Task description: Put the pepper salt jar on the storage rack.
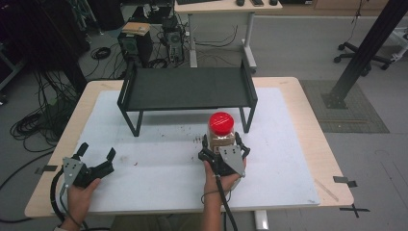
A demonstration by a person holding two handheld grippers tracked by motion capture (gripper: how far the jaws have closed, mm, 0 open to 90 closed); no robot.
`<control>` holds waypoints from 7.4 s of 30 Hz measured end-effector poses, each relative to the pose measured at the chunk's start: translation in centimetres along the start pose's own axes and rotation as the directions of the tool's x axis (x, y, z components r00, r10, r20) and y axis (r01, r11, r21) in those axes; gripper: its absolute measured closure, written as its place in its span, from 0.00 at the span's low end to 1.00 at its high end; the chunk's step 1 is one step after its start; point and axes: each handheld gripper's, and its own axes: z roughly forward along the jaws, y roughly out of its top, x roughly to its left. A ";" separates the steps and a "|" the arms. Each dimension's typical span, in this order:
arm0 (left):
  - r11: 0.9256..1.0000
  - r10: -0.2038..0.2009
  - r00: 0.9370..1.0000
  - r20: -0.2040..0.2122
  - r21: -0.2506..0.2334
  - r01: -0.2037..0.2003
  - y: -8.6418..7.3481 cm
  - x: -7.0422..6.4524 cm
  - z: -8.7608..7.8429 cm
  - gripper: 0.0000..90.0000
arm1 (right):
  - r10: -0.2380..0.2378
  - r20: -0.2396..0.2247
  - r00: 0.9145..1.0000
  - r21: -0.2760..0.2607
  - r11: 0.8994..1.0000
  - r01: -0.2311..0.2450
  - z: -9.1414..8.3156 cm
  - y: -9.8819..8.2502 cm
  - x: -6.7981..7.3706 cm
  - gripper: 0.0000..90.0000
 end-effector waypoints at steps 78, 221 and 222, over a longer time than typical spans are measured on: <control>1.000 -0.004 1.000 -0.001 -0.004 0.004 0.0 0.0 0.0 0.01 | -0.007 0.004 1.000 -0.003 1.000 0.007 -0.1 0.2 0.2 0.05; 1.000 -0.007 1.000 -0.003 -0.002 0.007 0.0 0.0 0.0 0.01 | -0.025 -0.006 1.000 0.016 1.000 0.025 -0.3 0.2 0.3 0.29; 1.000 -0.007 1.000 -0.003 -0.002 0.007 0.0 0.0 0.0 0.01 | -0.025 -0.006 1.000 0.015 1.000 0.025 -0.3 0.2 0.3 0.29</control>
